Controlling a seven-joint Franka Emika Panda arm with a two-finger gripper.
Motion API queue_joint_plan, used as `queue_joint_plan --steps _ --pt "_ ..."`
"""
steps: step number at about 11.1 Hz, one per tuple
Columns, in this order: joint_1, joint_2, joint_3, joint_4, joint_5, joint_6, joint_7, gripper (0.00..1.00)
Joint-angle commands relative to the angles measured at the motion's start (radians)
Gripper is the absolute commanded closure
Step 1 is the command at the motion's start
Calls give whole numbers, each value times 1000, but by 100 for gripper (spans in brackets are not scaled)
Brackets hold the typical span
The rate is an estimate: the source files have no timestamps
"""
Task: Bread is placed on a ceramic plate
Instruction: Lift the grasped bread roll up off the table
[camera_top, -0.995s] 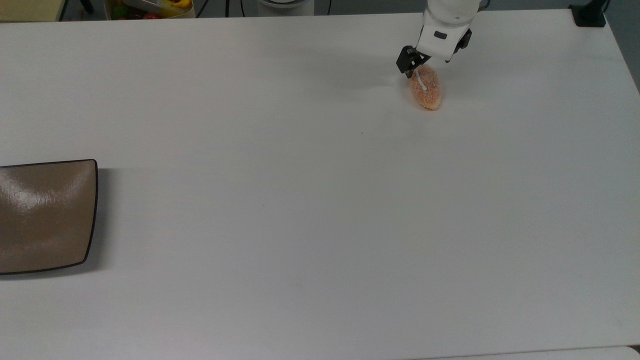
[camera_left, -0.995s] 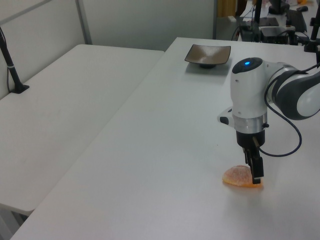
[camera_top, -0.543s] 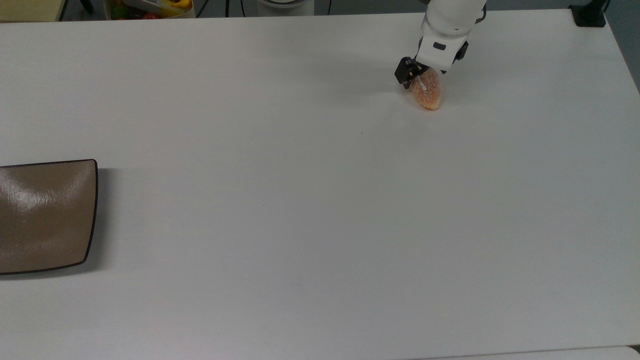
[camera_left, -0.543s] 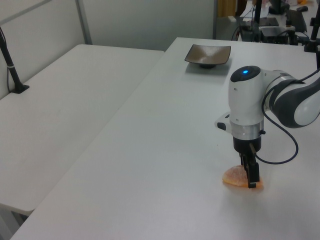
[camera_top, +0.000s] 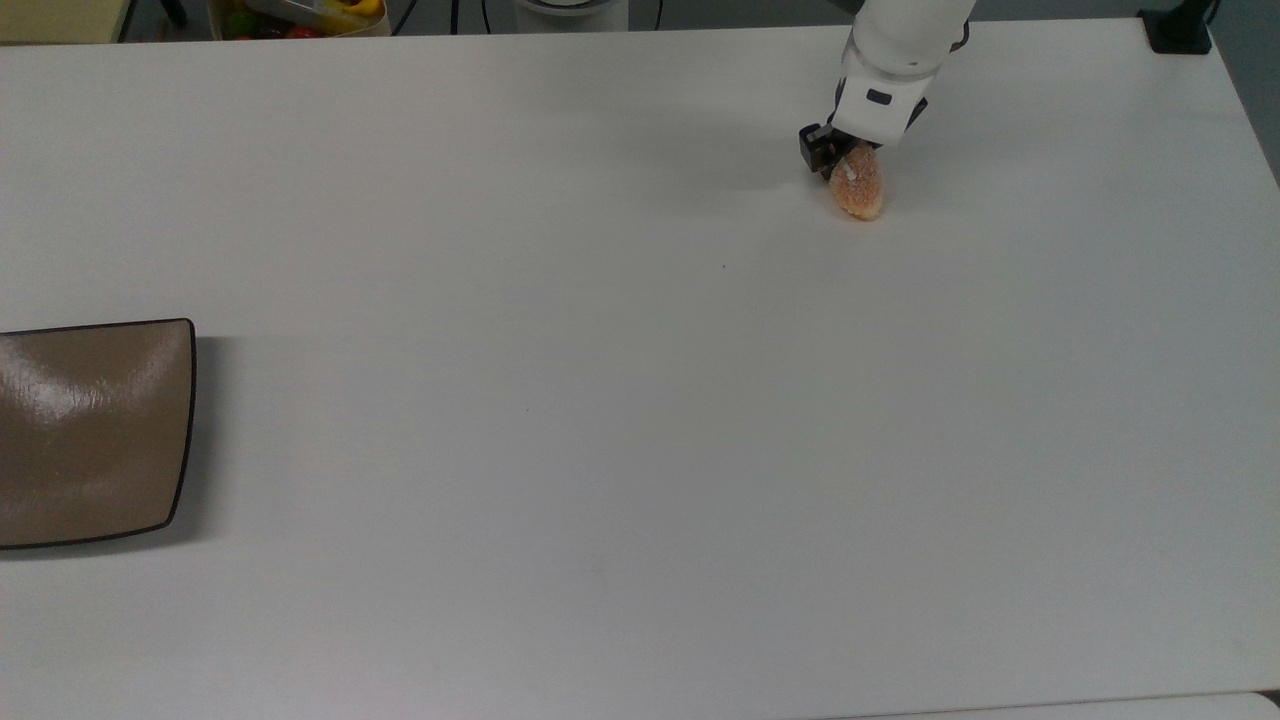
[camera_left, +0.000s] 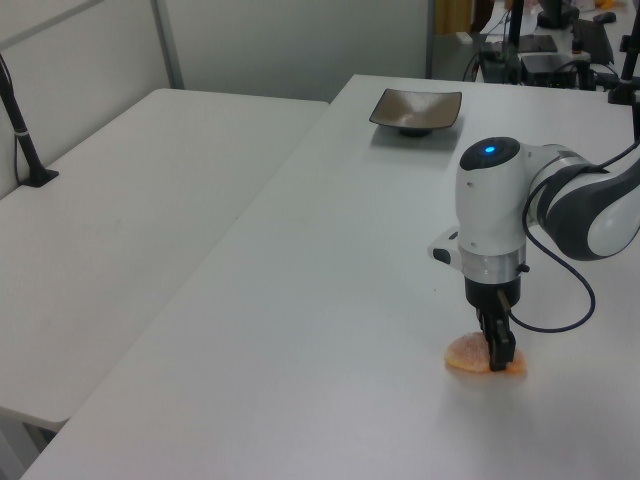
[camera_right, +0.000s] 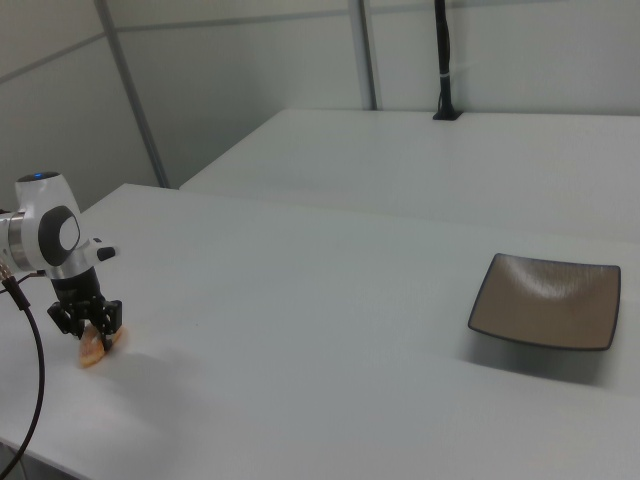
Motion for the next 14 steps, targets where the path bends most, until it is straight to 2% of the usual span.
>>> queue_joint_plan --steps 1,3,4,7,10,11,14 --pt "-1 -14 -2 -2 -17 -5 14 73" --pt "-6 -38 -2 4 -17 -33 11 78" --pt "-15 -50 -2 4 -17 -39 11 85" --pt "-45 -96 -7 27 -17 -103 7 85" --pt "-122 -176 -23 100 -17 -218 0 84" --pt "-133 -196 -60 125 -15 -249 -38 84" --pt "-145 -206 -219 249 -9 -382 -183 84"
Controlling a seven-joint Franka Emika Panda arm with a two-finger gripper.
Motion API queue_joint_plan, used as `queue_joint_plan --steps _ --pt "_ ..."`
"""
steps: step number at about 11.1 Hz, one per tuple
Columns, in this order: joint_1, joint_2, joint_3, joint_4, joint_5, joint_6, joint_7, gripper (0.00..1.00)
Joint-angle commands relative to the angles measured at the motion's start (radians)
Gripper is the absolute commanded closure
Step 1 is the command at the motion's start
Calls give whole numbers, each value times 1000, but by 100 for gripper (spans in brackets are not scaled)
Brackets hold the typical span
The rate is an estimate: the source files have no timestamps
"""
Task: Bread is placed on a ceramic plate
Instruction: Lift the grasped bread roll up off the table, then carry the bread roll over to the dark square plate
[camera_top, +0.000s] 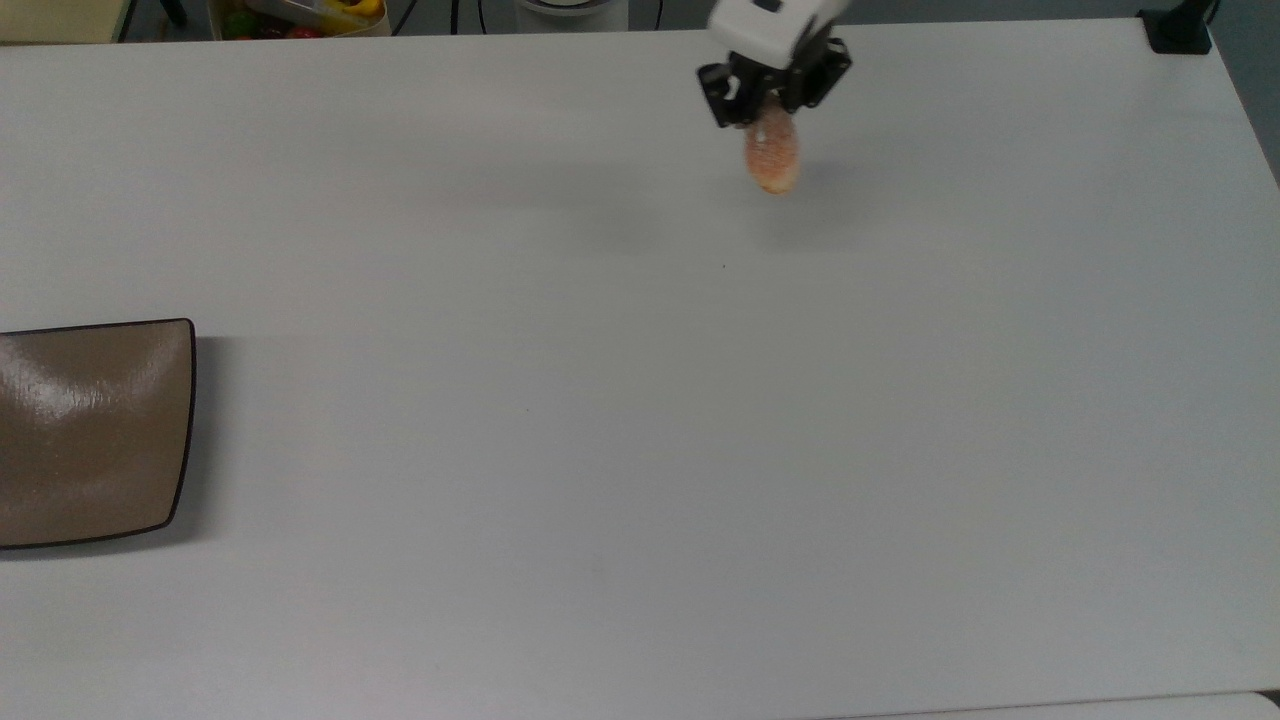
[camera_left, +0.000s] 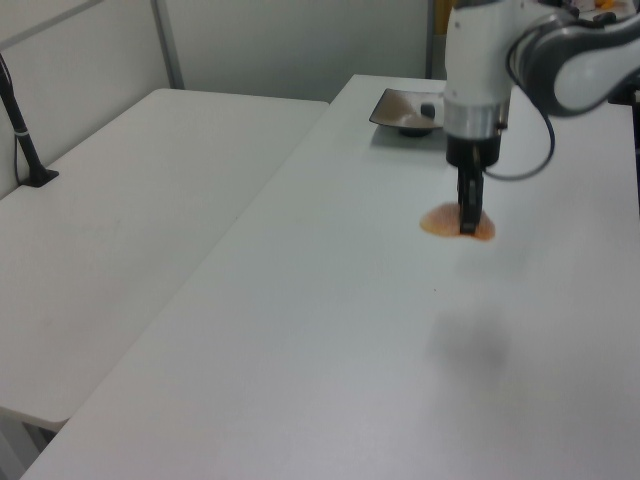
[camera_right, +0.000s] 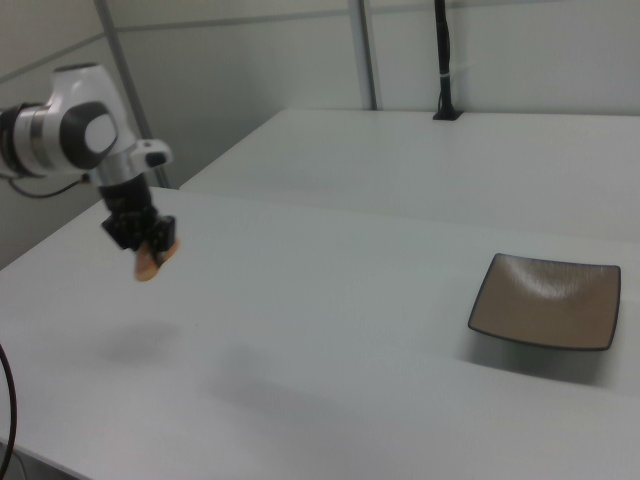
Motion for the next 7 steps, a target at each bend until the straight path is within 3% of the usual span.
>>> queue_joint_plan --steps 1,3,7 --pt "-10 -4 -149 116 3 -120 -161 84" --pt "-27 1 -244 173 5 -140 -274 84" --pt "-165 17 -304 213 3 -129 -544 84"
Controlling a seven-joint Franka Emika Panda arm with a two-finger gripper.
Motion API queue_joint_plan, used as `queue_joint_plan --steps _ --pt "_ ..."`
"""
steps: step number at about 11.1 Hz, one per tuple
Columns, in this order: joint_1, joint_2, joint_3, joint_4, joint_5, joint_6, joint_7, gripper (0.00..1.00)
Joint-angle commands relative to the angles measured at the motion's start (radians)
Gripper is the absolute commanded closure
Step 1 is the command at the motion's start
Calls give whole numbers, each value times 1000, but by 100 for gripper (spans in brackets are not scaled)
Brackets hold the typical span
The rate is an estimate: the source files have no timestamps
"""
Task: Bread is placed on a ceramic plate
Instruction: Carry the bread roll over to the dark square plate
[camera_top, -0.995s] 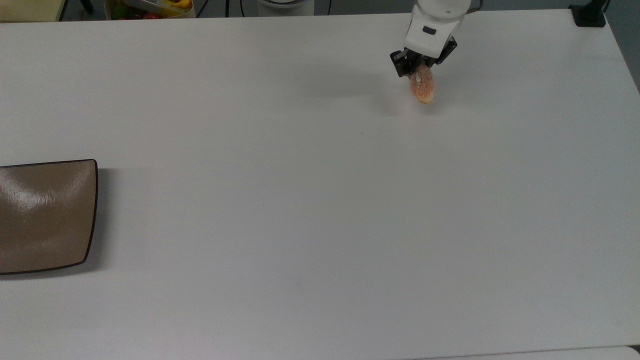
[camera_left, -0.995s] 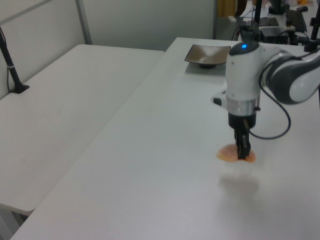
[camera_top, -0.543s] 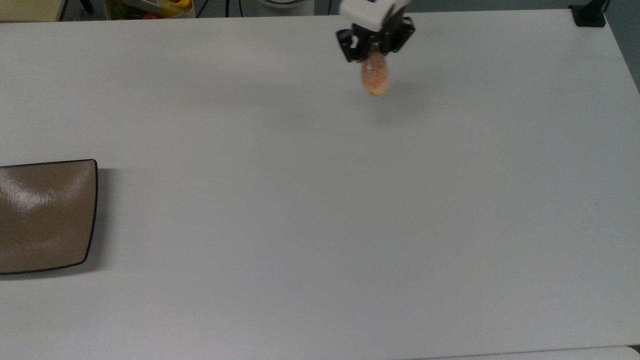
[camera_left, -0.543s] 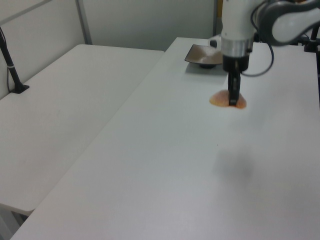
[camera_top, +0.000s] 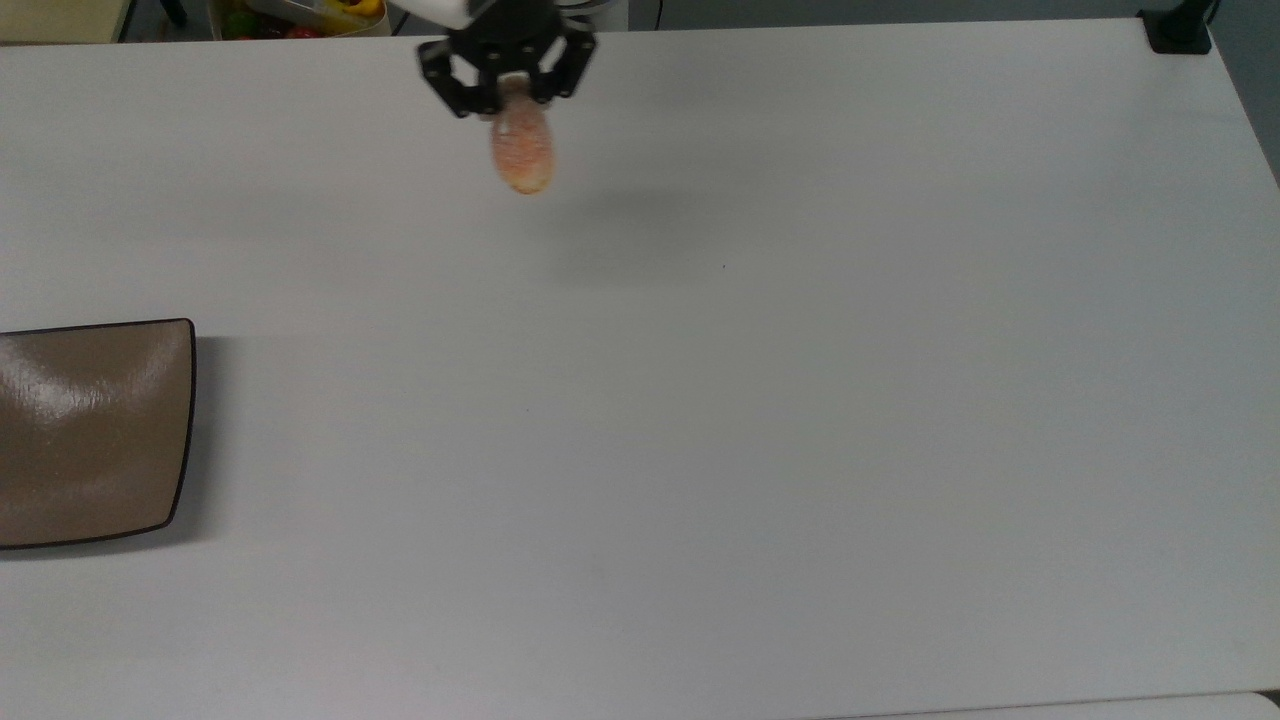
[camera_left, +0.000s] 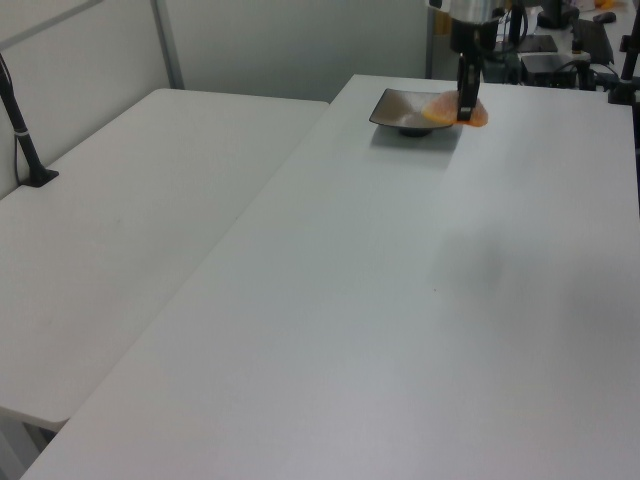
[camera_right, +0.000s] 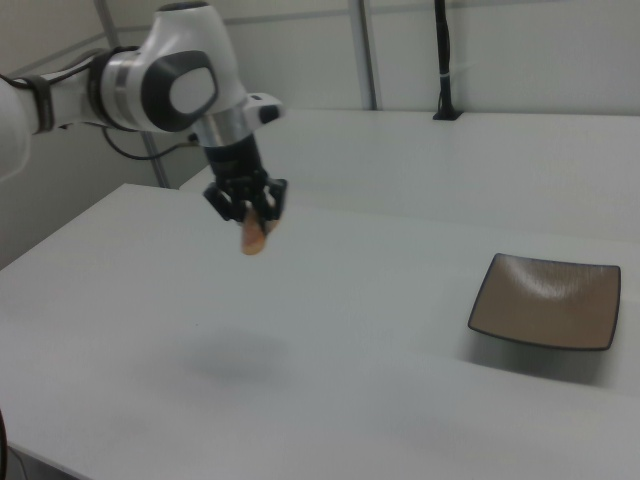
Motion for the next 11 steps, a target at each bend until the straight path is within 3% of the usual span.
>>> queue_joint_plan --steps 1,5,11 --pt "-101 41 -18 55 9 -16 -179 84" --pt "-212 143 -18 139 13 80 -280 84" --pt "-335 336 -18 165 49 581 -294 84"
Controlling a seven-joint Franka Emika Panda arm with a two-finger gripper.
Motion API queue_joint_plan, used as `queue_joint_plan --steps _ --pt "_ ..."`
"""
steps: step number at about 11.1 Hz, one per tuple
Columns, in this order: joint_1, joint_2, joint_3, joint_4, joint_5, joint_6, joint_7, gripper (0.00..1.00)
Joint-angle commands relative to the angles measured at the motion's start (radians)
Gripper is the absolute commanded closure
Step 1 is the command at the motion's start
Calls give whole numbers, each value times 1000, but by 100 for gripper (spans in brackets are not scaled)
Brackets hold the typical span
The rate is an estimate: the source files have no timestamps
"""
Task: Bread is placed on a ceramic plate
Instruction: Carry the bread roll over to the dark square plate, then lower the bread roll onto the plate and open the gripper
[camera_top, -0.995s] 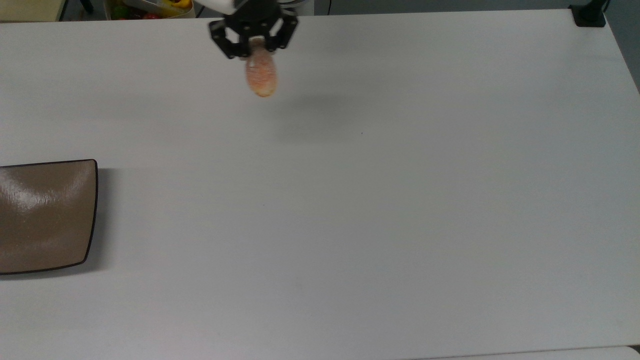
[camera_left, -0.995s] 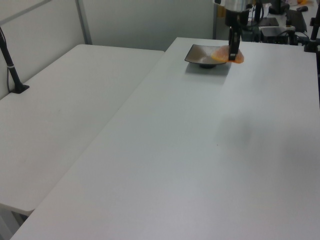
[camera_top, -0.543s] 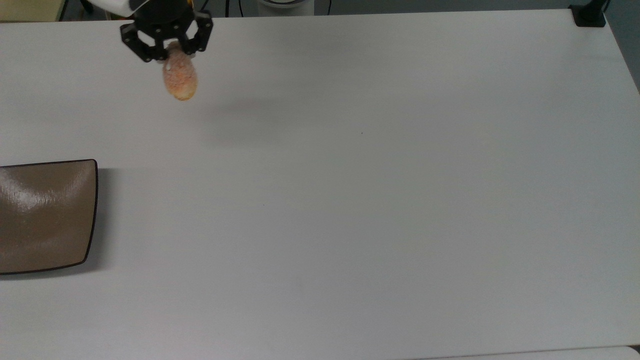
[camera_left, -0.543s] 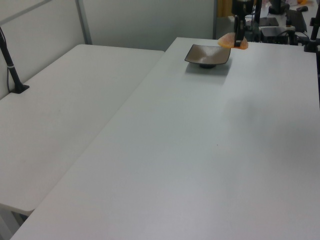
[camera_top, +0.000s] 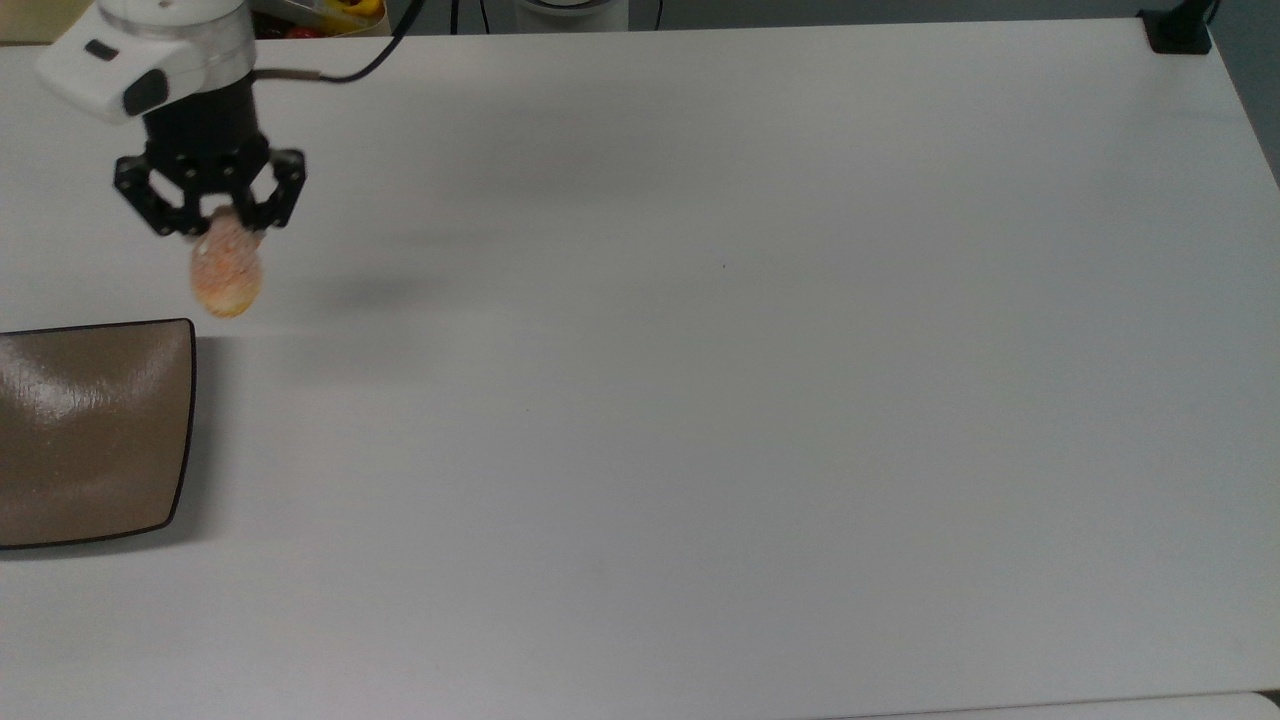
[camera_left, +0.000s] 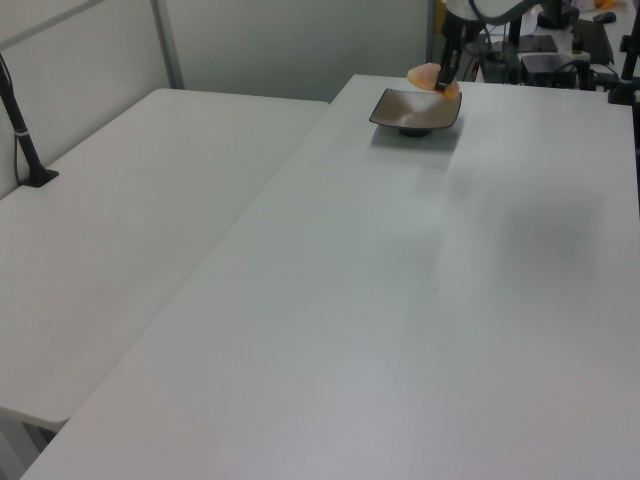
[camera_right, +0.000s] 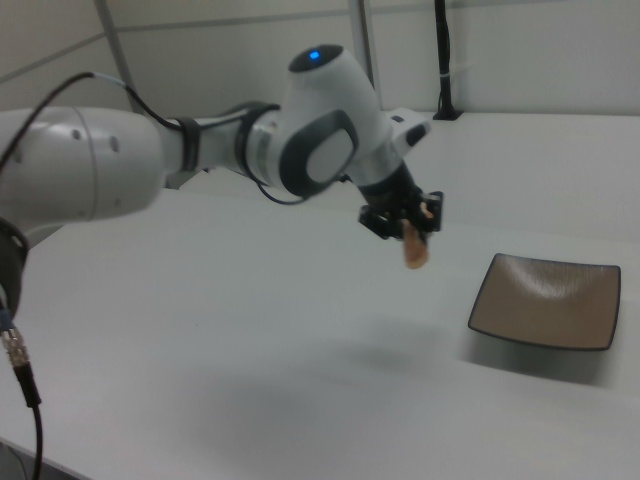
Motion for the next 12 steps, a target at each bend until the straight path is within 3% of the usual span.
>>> queue_joint_plan --steps 1,5,8,12 --pt "-59 115 1 72 61 191 -26 84" --pt "-134 322 15 264 77 297 -30 84" --pt "-237 459 108 381 69 366 -98 82" --pt "-268 524 116 395 66 414 -165 82"
